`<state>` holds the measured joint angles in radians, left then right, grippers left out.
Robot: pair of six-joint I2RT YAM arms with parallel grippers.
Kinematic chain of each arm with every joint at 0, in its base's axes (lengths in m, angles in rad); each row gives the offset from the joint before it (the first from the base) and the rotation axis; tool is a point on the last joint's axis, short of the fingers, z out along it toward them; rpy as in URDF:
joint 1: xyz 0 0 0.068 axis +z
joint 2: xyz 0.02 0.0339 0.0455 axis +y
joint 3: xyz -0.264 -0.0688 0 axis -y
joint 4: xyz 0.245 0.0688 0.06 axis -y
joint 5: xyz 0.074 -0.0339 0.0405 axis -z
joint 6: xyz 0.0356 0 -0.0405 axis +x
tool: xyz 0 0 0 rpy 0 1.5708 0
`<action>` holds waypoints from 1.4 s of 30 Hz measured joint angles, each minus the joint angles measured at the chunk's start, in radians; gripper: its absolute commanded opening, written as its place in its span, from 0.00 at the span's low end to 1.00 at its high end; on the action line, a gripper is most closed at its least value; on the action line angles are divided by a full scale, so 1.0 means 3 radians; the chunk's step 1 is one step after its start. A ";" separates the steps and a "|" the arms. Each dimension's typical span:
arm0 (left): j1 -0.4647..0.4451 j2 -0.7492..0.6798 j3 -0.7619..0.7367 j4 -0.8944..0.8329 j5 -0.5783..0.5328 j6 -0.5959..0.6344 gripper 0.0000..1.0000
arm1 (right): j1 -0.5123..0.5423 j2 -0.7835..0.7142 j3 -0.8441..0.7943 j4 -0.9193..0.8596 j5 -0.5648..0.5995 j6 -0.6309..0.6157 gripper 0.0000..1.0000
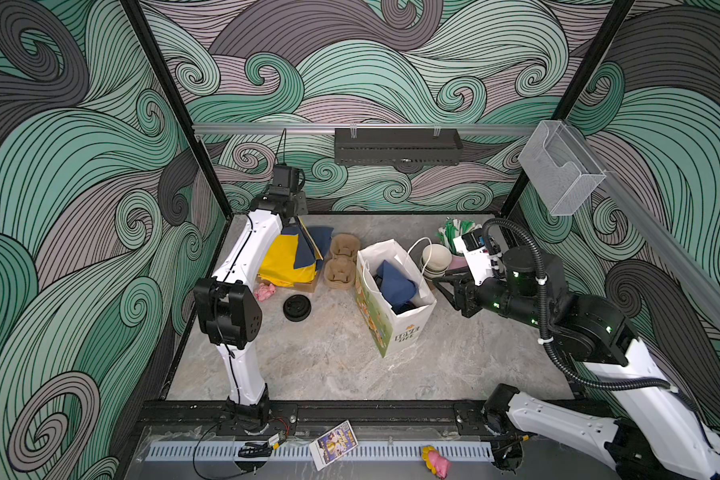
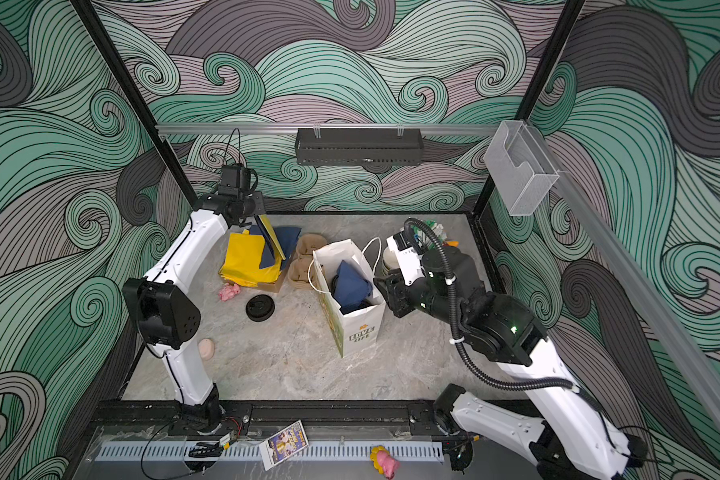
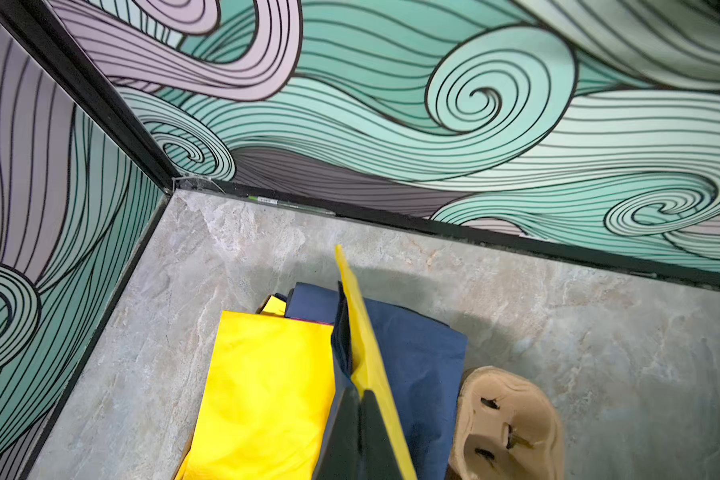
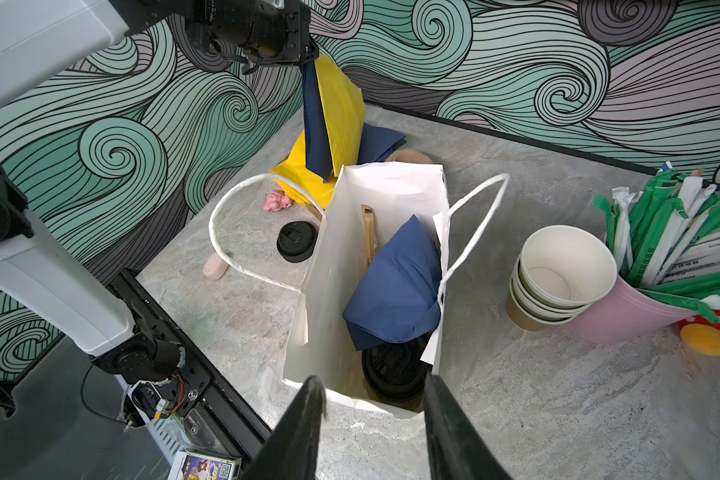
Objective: Pack the takeout coffee
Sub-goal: 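Grasp a blue napkin from the stack with the left gripper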
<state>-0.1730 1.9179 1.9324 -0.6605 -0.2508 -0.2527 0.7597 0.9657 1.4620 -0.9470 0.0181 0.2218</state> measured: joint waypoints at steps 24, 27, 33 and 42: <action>0.0018 0.1025 0.0317 0.0387 0.1314 -0.0145 0.28 | 0.0000 0.0076 0.0038 -0.0038 0.0000 -0.0003 0.42; 0.0018 0.1027 0.0315 0.0415 0.1296 -0.0195 0.37 | 0.0000 0.0076 0.0038 -0.0050 0.0000 -0.0003 0.42; 0.0024 0.1026 0.0315 0.0404 0.1174 -0.0244 0.45 | 0.0000 0.0076 0.0038 -0.0051 0.0000 -0.0003 0.42; 0.0033 0.0651 -0.0275 0.0416 0.0626 -0.0258 0.61 | 0.0000 0.0076 0.0038 -0.0051 0.0000 -0.0001 0.42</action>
<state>-0.1631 2.1132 1.8500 -0.5358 -0.0631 -0.3302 0.7597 0.9886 1.4734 -0.9623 0.0181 0.2214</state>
